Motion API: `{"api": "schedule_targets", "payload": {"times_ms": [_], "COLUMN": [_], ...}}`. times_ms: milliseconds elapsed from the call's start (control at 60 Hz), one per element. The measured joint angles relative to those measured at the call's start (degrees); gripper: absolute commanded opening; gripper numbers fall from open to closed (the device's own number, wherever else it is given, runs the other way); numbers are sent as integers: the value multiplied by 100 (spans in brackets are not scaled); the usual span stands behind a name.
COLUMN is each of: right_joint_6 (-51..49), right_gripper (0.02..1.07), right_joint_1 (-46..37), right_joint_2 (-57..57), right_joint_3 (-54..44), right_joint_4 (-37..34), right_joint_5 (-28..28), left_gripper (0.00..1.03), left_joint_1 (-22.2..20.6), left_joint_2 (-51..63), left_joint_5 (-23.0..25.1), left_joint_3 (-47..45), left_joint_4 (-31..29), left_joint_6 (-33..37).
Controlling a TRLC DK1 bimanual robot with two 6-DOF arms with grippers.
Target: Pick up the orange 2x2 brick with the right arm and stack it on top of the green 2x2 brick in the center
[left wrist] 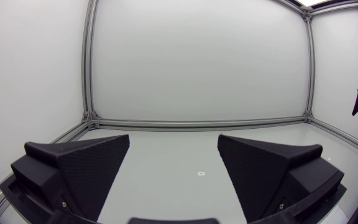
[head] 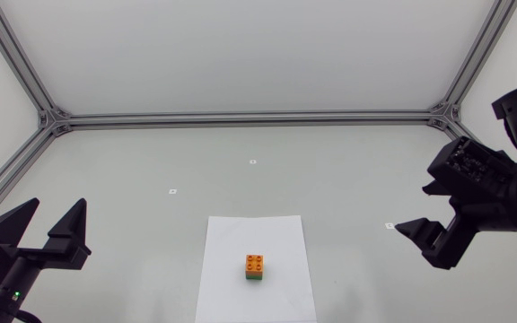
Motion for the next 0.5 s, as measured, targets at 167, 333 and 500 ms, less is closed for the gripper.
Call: {"api": "schedule_targets", "payload": {"times_ms": [167, 333, 500], "right_joint_6": [22, 39, 44], "right_gripper": [103, 103, 103], "right_joint_1": [-566, -992, -1252], "right_joint_2": [-555, -907, -1554], "right_joint_3": [-205, -389, -619], "right_joint_4": [149, 358, 529], "right_joint_5": [-37, -72, 162], "left_gripper": [99, 99, 99], "left_joint_1": [2, 0, 0], "left_joint_2": [0, 0, 0], "left_joint_5": [0, -2, -2], "left_joint_3": [0, 0, 0], "left_joint_4": [0, 0, 2], "left_joint_6": [0, 0, 0]}}
